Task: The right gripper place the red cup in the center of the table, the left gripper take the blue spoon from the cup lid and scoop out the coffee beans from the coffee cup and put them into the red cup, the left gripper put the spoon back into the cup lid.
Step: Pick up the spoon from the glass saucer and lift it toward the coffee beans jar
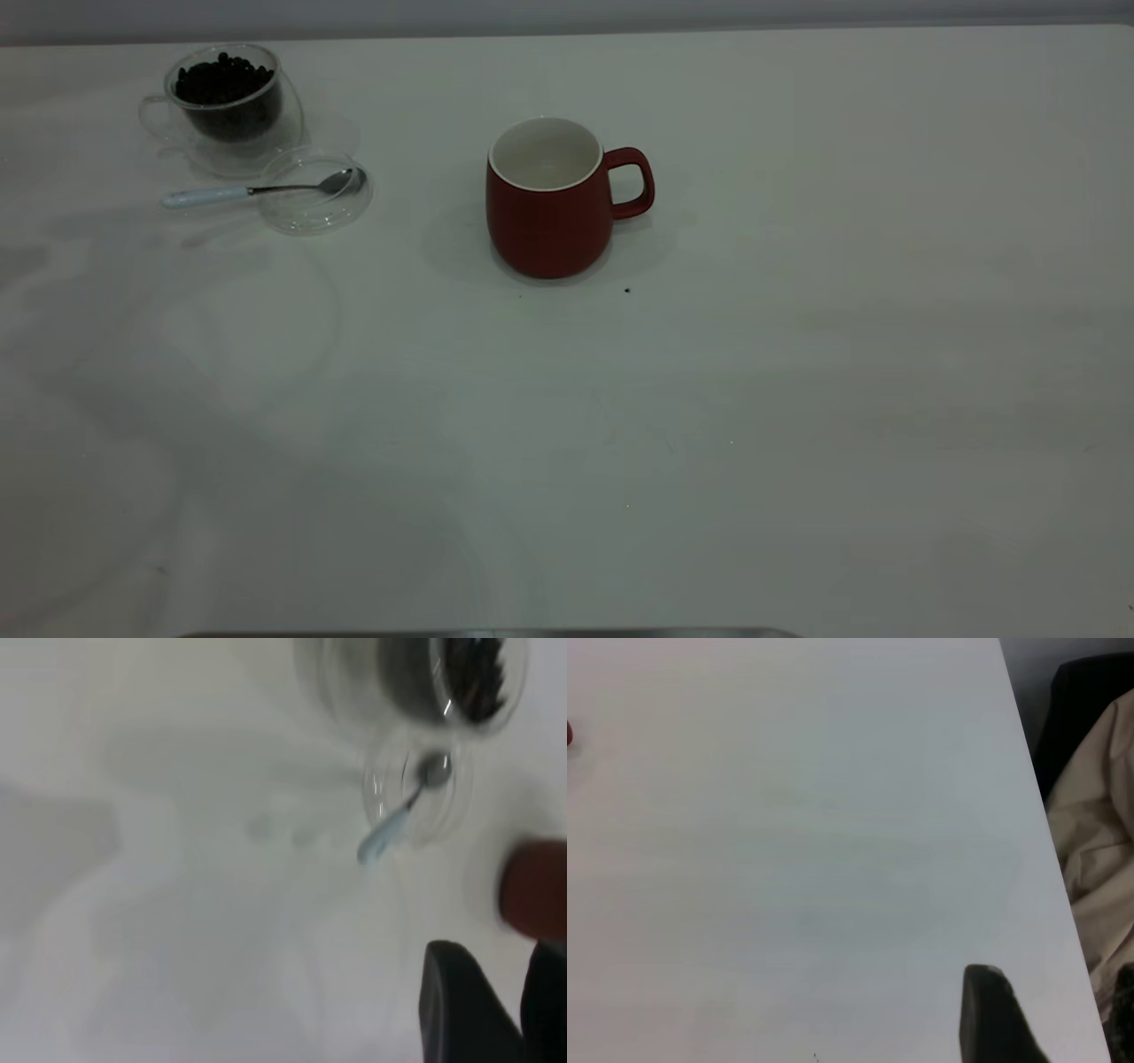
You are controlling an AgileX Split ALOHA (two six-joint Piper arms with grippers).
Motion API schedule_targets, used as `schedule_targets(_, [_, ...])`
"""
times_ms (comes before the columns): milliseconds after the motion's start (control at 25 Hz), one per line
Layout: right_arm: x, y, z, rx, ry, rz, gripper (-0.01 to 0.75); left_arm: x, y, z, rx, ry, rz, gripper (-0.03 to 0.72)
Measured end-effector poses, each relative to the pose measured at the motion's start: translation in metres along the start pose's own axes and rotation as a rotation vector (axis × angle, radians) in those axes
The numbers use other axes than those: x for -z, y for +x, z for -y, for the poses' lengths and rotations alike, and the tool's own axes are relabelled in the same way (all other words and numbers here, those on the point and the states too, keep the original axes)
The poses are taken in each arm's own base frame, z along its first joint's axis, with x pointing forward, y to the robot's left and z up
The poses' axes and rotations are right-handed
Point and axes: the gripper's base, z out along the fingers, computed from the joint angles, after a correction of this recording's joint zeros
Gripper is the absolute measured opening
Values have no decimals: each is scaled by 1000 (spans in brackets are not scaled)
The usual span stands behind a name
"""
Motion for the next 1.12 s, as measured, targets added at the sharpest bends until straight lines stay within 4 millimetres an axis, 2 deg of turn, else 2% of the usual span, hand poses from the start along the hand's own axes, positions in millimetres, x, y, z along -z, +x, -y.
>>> schedule_targets(160, [0,0,0,0,0,0,353,-39,8,-5,-17,32,-99,277])
schedule_targets(240, [0,0,0,0,0,0,353,-52,10,-5,-49,37,-120,324])
schedule_targets(440, [0,0,0,0,0,0,353,-78,10,1,-113,-9,-114,498])
schedule_targets(560, [0,0,0,0,0,0,353,-100,11,6,-131,-49,-108,555])
schedule_targets(840, [0,0,0,0,0,0,353,-129,11,19,-132,-63,-68,570])
schedule_targets(1120, [0,0,0,1,0,0,353,-135,14,17,-133,-60,-78,572])
